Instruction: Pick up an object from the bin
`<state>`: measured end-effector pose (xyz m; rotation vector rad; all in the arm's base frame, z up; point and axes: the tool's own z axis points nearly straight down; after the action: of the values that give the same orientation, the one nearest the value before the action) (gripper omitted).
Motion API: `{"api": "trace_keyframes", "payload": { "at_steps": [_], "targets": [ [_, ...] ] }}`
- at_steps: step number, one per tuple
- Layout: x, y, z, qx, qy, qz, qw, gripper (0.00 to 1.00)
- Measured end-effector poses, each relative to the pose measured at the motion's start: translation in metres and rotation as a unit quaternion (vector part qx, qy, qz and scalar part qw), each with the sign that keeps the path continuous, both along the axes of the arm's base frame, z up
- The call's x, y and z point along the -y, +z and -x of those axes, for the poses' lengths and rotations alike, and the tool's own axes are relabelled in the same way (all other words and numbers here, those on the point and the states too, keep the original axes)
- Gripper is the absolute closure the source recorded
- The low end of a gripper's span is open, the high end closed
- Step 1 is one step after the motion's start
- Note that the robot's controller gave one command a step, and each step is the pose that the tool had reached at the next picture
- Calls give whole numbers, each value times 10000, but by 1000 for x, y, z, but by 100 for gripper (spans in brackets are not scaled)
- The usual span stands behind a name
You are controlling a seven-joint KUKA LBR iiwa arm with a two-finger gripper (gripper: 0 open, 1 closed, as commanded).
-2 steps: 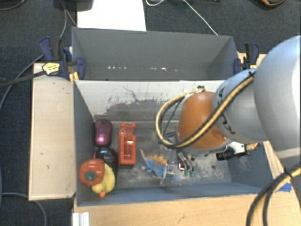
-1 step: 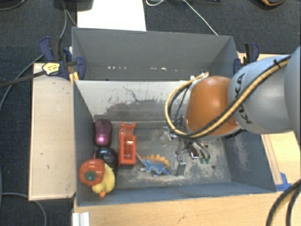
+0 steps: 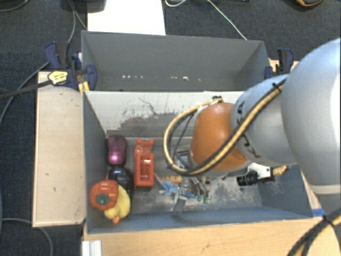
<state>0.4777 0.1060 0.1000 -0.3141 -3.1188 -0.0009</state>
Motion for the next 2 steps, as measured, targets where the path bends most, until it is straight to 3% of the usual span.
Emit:
{"api": "trace_keyframes", "payload": {
  "at_steps": [1,2],
  "targets": [
    [16,-30,-5,79,1013,1,9948,0],
    [33,-28,-18,19,-163,-13,9999,100]
  ]
}}
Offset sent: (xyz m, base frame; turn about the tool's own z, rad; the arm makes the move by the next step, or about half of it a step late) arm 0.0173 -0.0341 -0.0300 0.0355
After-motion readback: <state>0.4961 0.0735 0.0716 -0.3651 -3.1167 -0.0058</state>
